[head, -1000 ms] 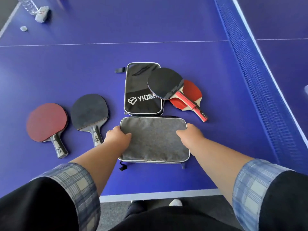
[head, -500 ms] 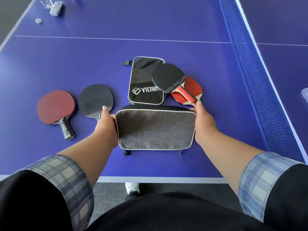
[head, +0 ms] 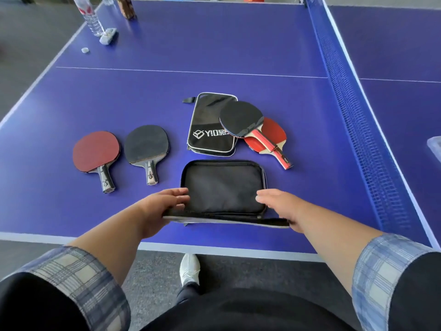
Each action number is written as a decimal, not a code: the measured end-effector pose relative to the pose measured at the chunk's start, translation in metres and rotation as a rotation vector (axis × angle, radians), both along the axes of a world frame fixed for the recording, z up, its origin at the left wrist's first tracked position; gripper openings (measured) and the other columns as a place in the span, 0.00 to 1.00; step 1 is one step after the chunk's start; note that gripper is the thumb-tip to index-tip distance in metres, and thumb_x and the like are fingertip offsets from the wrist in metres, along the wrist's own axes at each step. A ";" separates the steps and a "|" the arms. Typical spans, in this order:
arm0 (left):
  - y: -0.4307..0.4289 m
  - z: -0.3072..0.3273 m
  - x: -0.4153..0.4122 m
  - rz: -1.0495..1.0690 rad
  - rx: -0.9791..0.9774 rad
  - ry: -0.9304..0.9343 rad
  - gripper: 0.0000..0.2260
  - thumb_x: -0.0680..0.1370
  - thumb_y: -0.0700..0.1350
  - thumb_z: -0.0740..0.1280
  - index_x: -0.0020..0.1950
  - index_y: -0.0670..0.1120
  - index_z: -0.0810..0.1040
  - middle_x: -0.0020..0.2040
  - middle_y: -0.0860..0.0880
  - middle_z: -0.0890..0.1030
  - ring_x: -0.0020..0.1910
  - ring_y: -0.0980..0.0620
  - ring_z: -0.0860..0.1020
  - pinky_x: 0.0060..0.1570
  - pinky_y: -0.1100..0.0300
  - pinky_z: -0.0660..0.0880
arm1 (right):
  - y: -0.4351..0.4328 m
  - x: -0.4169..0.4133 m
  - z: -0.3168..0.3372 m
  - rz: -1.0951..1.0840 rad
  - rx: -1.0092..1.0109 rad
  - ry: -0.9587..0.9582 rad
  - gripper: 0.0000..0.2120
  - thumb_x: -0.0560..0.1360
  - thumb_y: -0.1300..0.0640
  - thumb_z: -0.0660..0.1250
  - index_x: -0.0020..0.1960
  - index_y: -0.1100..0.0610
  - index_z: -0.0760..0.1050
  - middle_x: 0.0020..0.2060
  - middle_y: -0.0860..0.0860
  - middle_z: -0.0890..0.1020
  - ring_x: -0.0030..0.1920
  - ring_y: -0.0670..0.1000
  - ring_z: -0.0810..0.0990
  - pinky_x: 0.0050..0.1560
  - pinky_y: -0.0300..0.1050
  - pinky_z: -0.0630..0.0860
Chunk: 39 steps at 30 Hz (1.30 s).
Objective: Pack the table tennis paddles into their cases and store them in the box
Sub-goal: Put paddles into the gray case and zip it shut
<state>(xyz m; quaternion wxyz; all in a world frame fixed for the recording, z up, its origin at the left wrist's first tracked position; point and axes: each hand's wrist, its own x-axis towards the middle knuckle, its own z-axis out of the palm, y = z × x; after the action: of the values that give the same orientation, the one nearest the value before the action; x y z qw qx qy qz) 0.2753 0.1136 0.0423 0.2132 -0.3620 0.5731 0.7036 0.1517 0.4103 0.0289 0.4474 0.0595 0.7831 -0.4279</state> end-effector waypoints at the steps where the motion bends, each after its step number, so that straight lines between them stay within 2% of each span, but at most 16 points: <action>1: 0.002 -0.002 0.002 -0.083 -0.079 -0.007 0.20 0.79 0.34 0.58 0.67 0.49 0.74 0.66 0.48 0.77 0.61 0.51 0.75 0.52 0.60 0.76 | 0.001 0.003 -0.003 0.064 0.048 0.066 0.27 0.76 0.45 0.69 0.74 0.45 0.68 0.68 0.44 0.71 0.59 0.47 0.72 0.59 0.44 0.64; 2: 0.004 -0.005 0.002 -0.161 -0.191 -0.017 0.23 0.78 0.32 0.58 0.68 0.50 0.74 0.67 0.49 0.76 0.63 0.52 0.74 0.57 0.59 0.73 | 0.001 0.004 -0.007 0.145 0.100 0.137 0.32 0.75 0.45 0.69 0.76 0.45 0.64 0.71 0.47 0.68 0.59 0.48 0.72 0.60 0.44 0.65; 3: 0.008 -0.009 0.002 -0.224 -0.313 -0.018 0.25 0.76 0.33 0.59 0.70 0.52 0.73 0.68 0.49 0.75 0.63 0.53 0.73 0.58 0.59 0.70 | 0.000 0.005 -0.012 0.252 0.169 0.208 0.35 0.75 0.45 0.69 0.78 0.47 0.60 0.75 0.49 0.63 0.63 0.50 0.72 0.63 0.45 0.65; 4: 0.011 -0.013 0.001 -0.274 -0.424 -0.008 0.26 0.76 0.35 0.61 0.71 0.54 0.71 0.68 0.49 0.75 0.62 0.53 0.73 0.58 0.60 0.68 | -0.002 0.005 -0.018 0.369 0.246 0.270 0.37 0.75 0.44 0.68 0.80 0.48 0.57 0.79 0.50 0.57 0.71 0.54 0.66 0.69 0.48 0.64; 5: 0.015 -0.017 0.000 -0.333 -0.531 0.008 0.26 0.76 0.39 0.64 0.73 0.55 0.69 0.68 0.50 0.74 0.61 0.52 0.74 0.58 0.60 0.69 | -0.006 0.006 -0.026 0.475 0.320 0.320 0.39 0.75 0.43 0.67 0.81 0.49 0.54 0.80 0.52 0.52 0.77 0.56 0.57 0.73 0.51 0.60; 6: 0.020 -0.023 -0.002 -0.425 -0.654 0.034 0.28 0.76 0.43 0.65 0.75 0.56 0.66 0.69 0.49 0.73 0.64 0.51 0.73 0.60 0.60 0.69 | -0.011 0.008 -0.033 0.553 0.381 0.357 0.40 0.76 0.42 0.66 0.81 0.49 0.51 0.81 0.52 0.48 0.80 0.57 0.49 0.76 0.54 0.56; 7: 0.024 -0.032 -0.006 -0.553 -0.784 0.069 0.30 0.76 0.47 0.65 0.77 0.55 0.62 0.73 0.49 0.69 0.69 0.49 0.69 0.65 0.59 0.67 | -0.016 0.009 -0.040 0.607 0.433 0.385 0.41 0.76 0.40 0.65 0.81 0.48 0.48 0.81 0.53 0.45 0.80 0.58 0.44 0.76 0.57 0.54; 9: 0.031 -0.053 -0.012 -0.821 -0.998 0.139 0.33 0.78 0.55 0.64 0.80 0.55 0.53 0.80 0.49 0.54 0.78 0.49 0.54 0.74 0.54 0.57 | -0.024 0.013 -0.053 0.674 0.522 0.429 0.43 0.75 0.36 0.63 0.81 0.46 0.45 0.81 0.52 0.42 0.80 0.58 0.40 0.76 0.60 0.52; 11: 0.037 -0.070 -0.017 -0.999 -1.108 0.128 0.36 0.78 0.61 0.61 0.80 0.55 0.47 0.81 0.49 0.45 0.79 0.48 0.45 0.76 0.50 0.50 | -0.028 0.017 -0.066 0.698 0.574 0.475 0.45 0.74 0.33 0.62 0.81 0.45 0.42 0.81 0.52 0.39 0.80 0.59 0.38 0.76 0.62 0.48; 15: 0.035 -0.088 -0.023 -1.104 -1.177 0.080 0.41 0.76 0.66 0.62 0.80 0.56 0.43 0.80 0.48 0.38 0.79 0.46 0.40 0.76 0.49 0.44 | -0.030 0.019 -0.079 0.722 0.661 0.603 0.47 0.72 0.29 0.59 0.81 0.46 0.40 0.81 0.52 0.39 0.79 0.59 0.35 0.76 0.65 0.41; 18: 0.033 -0.092 -0.024 -1.131 -1.214 0.091 0.41 0.76 0.65 0.62 0.80 0.56 0.42 0.80 0.47 0.38 0.79 0.46 0.39 0.75 0.50 0.43 | -0.032 0.018 -0.081 0.797 0.656 0.704 0.47 0.73 0.30 0.58 0.81 0.52 0.41 0.80 0.53 0.39 0.79 0.57 0.35 0.76 0.63 0.39; 22: 0.032 -0.090 -0.031 -1.161 -1.211 0.066 0.39 0.77 0.63 0.62 0.80 0.55 0.41 0.80 0.46 0.38 0.79 0.44 0.40 0.76 0.48 0.44 | -0.037 0.009 -0.082 0.825 0.563 0.620 0.46 0.75 0.34 0.60 0.81 0.52 0.38 0.80 0.53 0.37 0.80 0.55 0.38 0.78 0.57 0.45; 28: 0.028 -0.080 -0.045 -1.209 -1.237 0.014 0.37 0.80 0.59 0.61 0.80 0.54 0.41 0.80 0.44 0.39 0.79 0.42 0.42 0.76 0.46 0.45 | -0.050 -0.008 -0.068 0.868 0.633 0.623 0.45 0.75 0.35 0.61 0.81 0.52 0.42 0.81 0.53 0.42 0.80 0.55 0.42 0.78 0.59 0.46; 33: 0.024 -0.056 -0.029 -1.123 -1.223 0.045 0.34 0.80 0.57 0.61 0.80 0.54 0.45 0.81 0.44 0.43 0.79 0.42 0.43 0.76 0.46 0.46 | -0.061 0.002 -0.049 0.855 0.578 0.694 0.41 0.77 0.38 0.60 0.81 0.51 0.46 0.81 0.52 0.46 0.80 0.54 0.45 0.78 0.58 0.48; 37: 0.002 -0.034 -0.005 -0.897 -1.170 0.031 0.31 0.81 0.56 0.59 0.80 0.53 0.49 0.81 0.45 0.46 0.79 0.44 0.45 0.76 0.48 0.48 | -0.093 0.013 -0.028 0.867 0.506 0.715 0.38 0.77 0.38 0.61 0.80 0.52 0.53 0.81 0.52 0.52 0.80 0.55 0.48 0.77 0.58 0.50; 39: -0.019 -0.025 0.006 -0.743 -1.124 0.000 0.28 0.82 0.54 0.58 0.80 0.52 0.52 0.81 0.46 0.49 0.79 0.45 0.49 0.75 0.48 0.53 | -0.124 0.020 -0.016 0.846 0.406 0.715 0.35 0.77 0.40 0.62 0.79 0.53 0.58 0.79 0.52 0.58 0.79 0.54 0.53 0.76 0.54 0.54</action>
<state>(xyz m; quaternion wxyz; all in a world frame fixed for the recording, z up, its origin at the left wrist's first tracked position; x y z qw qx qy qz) 0.2815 0.0943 0.0170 0.2202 -0.1968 0.9386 0.1782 0.1721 0.2865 0.0127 0.2671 -0.3217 0.9072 -0.0471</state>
